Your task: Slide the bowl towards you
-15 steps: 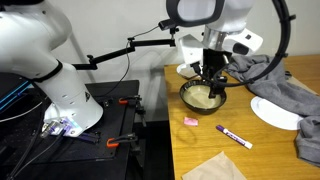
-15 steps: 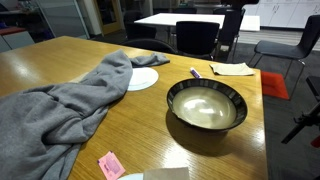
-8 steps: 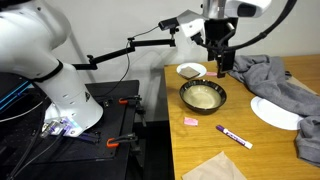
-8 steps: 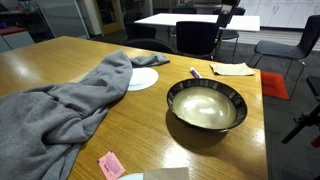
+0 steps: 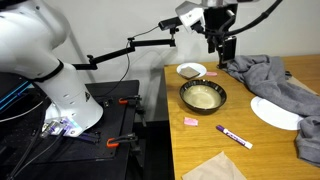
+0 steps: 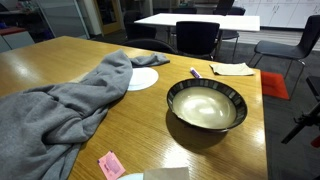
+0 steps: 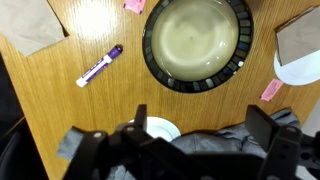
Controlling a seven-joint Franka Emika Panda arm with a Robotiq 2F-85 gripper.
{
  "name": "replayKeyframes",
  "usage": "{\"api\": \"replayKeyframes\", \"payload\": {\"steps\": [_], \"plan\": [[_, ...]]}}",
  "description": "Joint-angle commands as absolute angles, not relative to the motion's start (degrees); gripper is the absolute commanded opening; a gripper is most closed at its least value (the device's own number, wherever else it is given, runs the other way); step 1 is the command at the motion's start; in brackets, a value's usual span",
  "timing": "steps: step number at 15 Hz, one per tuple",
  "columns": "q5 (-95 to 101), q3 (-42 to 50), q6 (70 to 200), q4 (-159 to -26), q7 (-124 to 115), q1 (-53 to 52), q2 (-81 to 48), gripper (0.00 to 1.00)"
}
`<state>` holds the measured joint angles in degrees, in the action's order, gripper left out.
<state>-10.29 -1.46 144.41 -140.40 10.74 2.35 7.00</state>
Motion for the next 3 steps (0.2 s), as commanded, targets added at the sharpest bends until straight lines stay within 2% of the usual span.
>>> {"api": "replayKeyframes", "payload": {"steps": [1,3], "plan": [[-9.98,-0.27,144.34,-140.39,10.46,1.15,7.02,1.0],[-9.98,-0.23,144.34,-140.43,10.46,1.15,7.02,1.0]]}}
